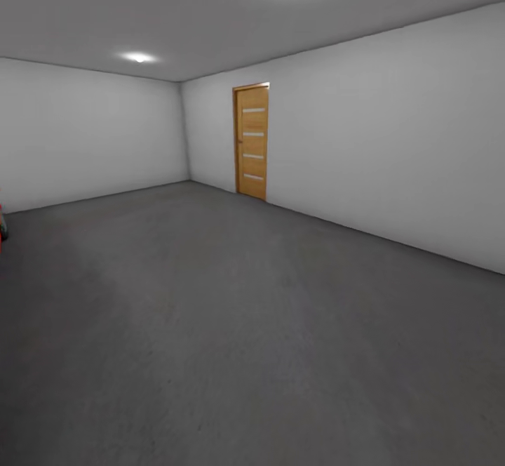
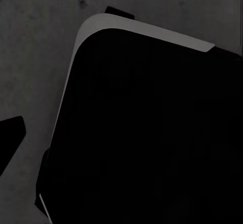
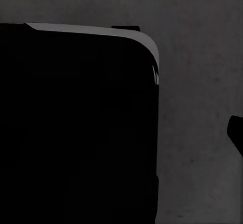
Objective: Move the two storage containers from the living room to the garage. In the garage, place one container on the floor and stack the other container on top of it (either order is fine).
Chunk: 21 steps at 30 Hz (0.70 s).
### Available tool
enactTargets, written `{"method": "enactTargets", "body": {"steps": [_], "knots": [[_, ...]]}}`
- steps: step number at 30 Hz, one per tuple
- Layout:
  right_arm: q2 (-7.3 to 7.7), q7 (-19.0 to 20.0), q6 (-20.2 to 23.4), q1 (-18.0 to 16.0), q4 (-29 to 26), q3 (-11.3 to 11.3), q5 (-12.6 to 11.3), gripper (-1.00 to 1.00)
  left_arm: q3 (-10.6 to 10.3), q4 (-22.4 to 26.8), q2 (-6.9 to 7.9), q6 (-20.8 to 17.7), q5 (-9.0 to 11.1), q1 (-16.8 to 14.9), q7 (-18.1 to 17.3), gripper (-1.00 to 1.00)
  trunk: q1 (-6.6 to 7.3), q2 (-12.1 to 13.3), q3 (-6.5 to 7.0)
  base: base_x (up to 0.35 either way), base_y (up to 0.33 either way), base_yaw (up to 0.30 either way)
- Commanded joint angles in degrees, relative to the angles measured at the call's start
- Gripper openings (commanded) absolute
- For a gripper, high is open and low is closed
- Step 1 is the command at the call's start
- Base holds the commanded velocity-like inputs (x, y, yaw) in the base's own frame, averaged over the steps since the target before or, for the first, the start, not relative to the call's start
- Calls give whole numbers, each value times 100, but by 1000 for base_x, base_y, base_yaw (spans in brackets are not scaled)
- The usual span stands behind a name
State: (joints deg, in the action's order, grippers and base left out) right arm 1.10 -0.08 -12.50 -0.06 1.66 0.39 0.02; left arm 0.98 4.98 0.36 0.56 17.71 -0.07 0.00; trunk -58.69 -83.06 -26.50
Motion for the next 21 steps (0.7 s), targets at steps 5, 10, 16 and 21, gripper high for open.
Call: {"method": "enactTargets", "body": {"steps": [5,10,16,21], "knots": [[3,-1,-31,-2,10,4,-1,100,7,3,-7,6,19,-1,0,100,-4,-2,-4,323,0,237],[4,-1,-25,-2,10,5,-1,100,7,-4,-9,6,21,-2,0,100,-4,-2,-4,323,0,227],[-12,-1,-15,-2,10,-11,-12,100,7,-6,-16,13,17,-2,0,100,-4,-2,-4,323,0,31],[-13,-1,-15,-2,10,-13,-16,100,7,-6,-21,14,14,-2,0,100,-4,-2,-4,323,0,1]]}}
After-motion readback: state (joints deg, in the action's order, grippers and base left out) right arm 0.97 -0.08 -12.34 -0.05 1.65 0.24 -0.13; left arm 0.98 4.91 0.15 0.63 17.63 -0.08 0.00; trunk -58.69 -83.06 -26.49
